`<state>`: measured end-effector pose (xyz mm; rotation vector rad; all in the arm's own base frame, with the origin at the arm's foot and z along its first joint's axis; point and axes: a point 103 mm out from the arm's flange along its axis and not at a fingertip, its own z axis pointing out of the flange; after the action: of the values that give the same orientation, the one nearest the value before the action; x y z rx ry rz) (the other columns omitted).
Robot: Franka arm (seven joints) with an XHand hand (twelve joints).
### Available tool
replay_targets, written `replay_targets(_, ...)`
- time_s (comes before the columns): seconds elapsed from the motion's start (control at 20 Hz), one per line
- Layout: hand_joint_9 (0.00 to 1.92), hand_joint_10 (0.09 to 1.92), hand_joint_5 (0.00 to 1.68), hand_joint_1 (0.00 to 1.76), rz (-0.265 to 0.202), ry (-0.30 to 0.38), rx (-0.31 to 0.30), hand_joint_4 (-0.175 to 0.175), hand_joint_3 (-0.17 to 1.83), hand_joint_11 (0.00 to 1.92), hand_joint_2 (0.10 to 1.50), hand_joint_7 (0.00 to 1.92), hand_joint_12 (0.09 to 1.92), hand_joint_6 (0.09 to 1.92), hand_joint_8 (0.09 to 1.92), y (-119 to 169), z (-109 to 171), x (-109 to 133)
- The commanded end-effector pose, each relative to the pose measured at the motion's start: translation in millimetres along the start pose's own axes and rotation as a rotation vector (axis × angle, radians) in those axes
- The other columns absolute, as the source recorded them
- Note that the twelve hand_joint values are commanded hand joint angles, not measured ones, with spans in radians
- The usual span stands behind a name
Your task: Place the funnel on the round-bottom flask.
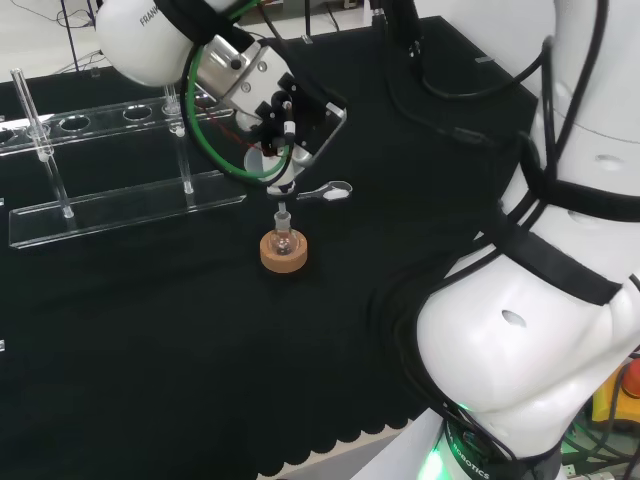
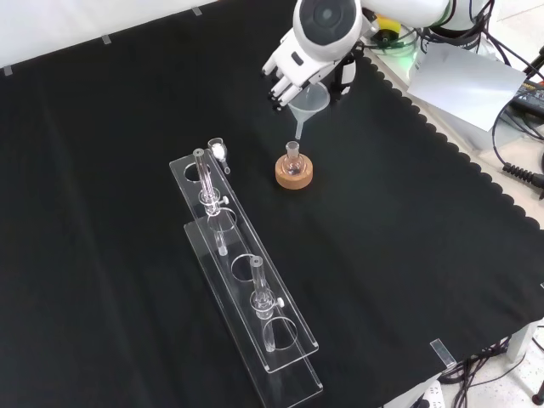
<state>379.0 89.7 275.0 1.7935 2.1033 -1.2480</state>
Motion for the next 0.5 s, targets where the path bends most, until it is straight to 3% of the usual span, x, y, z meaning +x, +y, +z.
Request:
replay_targets(0.05, 1.16, 0.53, 0.64, 0.9, 0.002, 0.001, 0.004, -0.043, 0.72, 0.8, 0.74, 0.78, 1.09, 0.91, 0.78, 6.2, 6.2, -2.2)
replay_targets(0.5, 1.16, 0.53, 0.64, 0.9, -0.003, 0.007, 0.003, -0.044, 0.72, 0.8, 0.74, 0.78, 1.09, 0.91, 0.78, 10.8, 4.0, -2.7)
